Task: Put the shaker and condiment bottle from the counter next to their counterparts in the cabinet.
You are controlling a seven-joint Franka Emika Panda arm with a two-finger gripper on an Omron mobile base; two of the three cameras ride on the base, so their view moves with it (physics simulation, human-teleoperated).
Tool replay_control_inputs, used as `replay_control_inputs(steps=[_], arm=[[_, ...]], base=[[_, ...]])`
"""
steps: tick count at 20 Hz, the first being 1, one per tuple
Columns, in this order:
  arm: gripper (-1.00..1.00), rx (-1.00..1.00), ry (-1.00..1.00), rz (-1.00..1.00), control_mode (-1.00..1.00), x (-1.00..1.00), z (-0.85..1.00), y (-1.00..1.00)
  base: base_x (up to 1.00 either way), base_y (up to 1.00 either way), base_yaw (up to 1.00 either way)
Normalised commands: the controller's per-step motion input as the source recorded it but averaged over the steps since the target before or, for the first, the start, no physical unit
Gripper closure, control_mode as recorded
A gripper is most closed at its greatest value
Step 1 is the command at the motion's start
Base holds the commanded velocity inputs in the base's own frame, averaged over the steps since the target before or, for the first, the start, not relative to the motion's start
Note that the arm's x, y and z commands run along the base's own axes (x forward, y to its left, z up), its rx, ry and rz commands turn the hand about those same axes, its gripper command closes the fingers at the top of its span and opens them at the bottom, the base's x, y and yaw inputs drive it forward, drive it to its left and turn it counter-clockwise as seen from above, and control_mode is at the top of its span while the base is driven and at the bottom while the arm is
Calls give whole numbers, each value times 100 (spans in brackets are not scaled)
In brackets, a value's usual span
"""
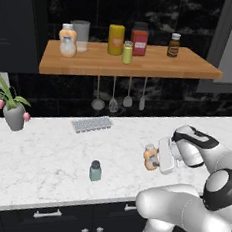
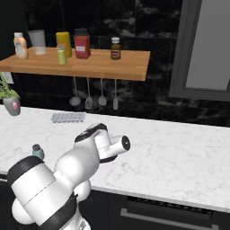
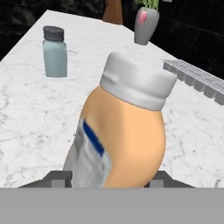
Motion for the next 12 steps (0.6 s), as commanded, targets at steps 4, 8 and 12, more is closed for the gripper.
replay_control_inputs(steps=[4, 8, 12], arm=[[100, 4, 0, 0, -100, 1, 12, 0], [100, 6, 0, -3, -100, 5, 44, 1], [100, 2, 0, -8, -100, 1, 61, 18]], base=[[0, 0, 0], [0, 0, 0], [0, 0, 0]])
